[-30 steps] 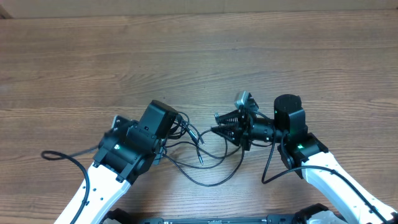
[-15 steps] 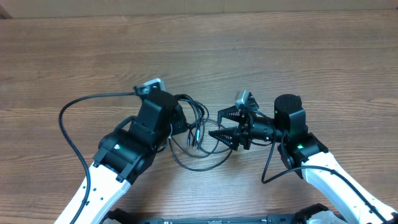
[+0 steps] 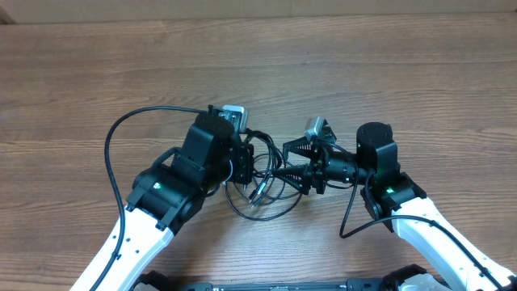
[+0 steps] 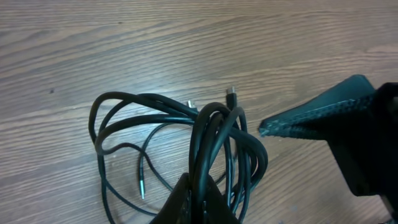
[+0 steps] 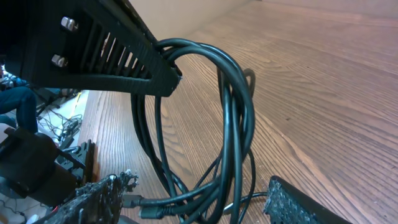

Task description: Untangle cables

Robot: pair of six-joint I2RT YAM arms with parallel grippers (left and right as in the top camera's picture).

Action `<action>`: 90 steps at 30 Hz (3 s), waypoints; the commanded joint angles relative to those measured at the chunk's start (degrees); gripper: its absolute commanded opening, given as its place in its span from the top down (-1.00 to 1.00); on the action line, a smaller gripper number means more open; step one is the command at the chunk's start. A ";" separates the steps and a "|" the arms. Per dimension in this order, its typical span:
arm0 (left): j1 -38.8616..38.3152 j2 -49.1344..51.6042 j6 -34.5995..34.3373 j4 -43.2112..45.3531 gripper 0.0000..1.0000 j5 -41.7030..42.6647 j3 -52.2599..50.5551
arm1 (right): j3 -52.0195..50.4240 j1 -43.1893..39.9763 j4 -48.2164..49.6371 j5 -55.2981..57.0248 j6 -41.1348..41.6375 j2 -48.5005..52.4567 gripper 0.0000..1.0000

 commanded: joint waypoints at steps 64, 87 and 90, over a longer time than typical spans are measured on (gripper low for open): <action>0.22 0.33 -41.18 -2.34 0.91 -15.10 0.50 | 0.52 -0.15 -0.31 0.61 -0.15 -0.13 0.92; 0.22 0.39 -55.28 -10.05 0.92 -21.11 0.50 | 0.52 -0.15 -0.31 1.68 -0.13 -0.13 0.92; 0.22 0.39 -50.56 -9.88 0.91 -21.05 0.50 | 0.52 -0.15 -0.37 1.84 -0.11 -0.13 0.68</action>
